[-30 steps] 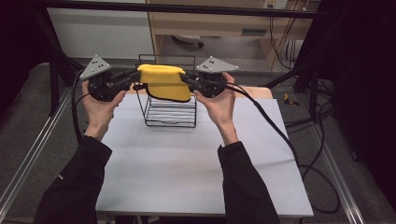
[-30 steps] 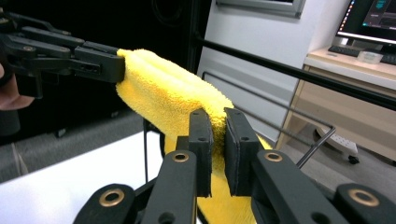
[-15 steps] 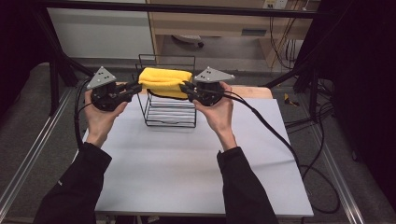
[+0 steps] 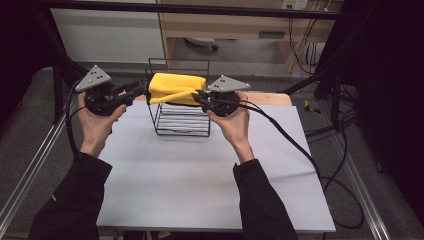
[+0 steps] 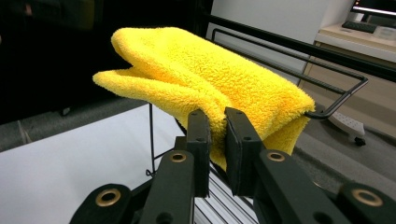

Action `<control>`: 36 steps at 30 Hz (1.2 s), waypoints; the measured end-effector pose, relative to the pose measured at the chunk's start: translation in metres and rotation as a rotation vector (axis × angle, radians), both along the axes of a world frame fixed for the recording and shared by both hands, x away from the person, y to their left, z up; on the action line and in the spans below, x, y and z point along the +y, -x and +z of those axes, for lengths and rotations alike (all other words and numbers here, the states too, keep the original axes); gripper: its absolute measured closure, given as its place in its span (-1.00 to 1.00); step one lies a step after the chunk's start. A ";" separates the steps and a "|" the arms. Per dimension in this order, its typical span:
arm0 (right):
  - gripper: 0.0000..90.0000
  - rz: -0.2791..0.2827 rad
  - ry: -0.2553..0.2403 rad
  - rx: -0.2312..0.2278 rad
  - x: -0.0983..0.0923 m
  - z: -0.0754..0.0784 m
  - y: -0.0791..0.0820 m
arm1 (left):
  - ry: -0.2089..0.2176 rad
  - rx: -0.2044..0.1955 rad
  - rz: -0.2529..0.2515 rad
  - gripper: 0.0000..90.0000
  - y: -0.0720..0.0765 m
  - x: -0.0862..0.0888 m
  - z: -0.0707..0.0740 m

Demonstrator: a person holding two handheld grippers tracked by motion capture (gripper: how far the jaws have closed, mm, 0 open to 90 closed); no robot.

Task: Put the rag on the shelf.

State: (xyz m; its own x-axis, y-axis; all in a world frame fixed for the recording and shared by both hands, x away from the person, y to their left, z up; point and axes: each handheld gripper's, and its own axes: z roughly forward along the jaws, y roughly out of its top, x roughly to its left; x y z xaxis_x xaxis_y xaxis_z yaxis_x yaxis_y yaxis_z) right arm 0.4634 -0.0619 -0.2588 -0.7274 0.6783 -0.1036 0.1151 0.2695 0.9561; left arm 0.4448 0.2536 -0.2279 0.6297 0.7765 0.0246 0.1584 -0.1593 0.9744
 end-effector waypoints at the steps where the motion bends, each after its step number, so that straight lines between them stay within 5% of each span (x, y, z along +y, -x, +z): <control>1: 0.80 0.000 0.000 0.001 0.000 0.000 0.000 | 0.000 0.008 -0.007 0.58 -0.001 -0.001 0.001; 14: 0.69 0.011 0.059 0.009 0.000 -0.003 0.004 | -0.073 0.141 -0.019 1.00 -0.024 -0.024 -0.020; 22: 0.53 0.035 0.004 0.032 -0.002 0.002 0.006 | -0.111 0.169 0.000 1.00 -0.030 -0.026 -0.033; 29: 0.98 0.019 0.014 0.130 0.005 -0.015 -0.007 | -0.122 0.183 0.003 1.00 -0.036 -0.031 -0.042; 36: 1.00 -0.044 0.015 0.153 0.002 -0.039 -0.021 | -0.119 0.192 0.005 1.00 -0.043 -0.031 -0.052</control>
